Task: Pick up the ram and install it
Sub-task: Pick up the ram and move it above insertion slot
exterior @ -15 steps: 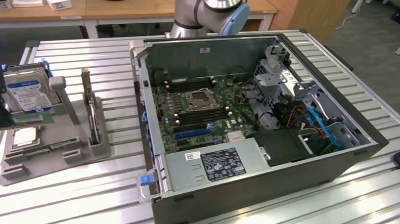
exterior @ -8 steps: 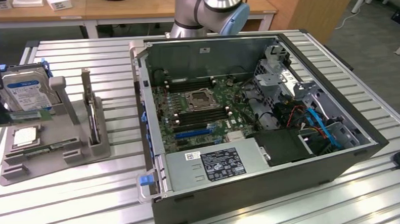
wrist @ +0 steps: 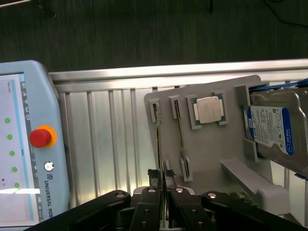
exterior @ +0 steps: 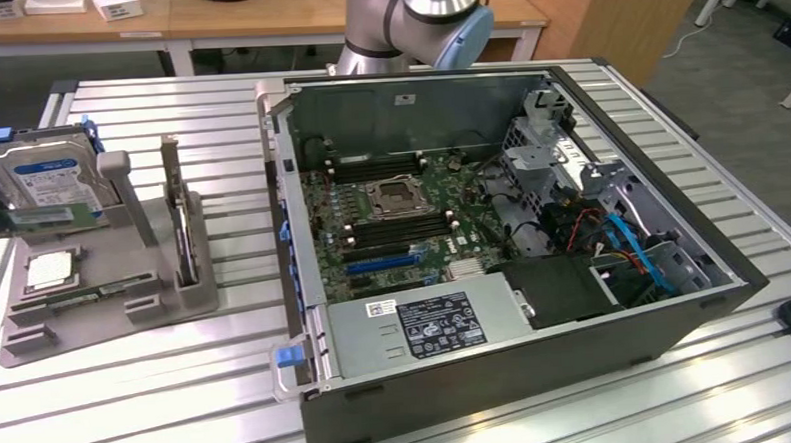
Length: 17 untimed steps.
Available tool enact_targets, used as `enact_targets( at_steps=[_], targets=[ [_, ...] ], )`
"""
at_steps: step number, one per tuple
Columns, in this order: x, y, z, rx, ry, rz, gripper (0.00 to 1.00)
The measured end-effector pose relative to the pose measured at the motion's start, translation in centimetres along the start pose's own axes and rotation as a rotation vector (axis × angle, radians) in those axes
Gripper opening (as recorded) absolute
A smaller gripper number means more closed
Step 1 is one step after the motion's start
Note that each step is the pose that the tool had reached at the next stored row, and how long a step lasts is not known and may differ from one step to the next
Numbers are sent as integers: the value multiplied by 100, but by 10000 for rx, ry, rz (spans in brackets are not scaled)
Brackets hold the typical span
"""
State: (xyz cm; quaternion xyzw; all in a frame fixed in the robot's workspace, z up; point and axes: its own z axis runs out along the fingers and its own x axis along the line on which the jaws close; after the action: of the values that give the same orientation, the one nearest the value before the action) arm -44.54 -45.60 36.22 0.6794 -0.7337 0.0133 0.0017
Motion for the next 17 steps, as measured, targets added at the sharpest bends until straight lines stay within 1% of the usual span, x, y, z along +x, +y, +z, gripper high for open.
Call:
enact_targets(
  at_steps=[12, 17],
  targets=[
    [5, -4, -260, -3, 0, 0, 13],
    [7, -8, -332, -3, 0, -1, 13]
  ],
)
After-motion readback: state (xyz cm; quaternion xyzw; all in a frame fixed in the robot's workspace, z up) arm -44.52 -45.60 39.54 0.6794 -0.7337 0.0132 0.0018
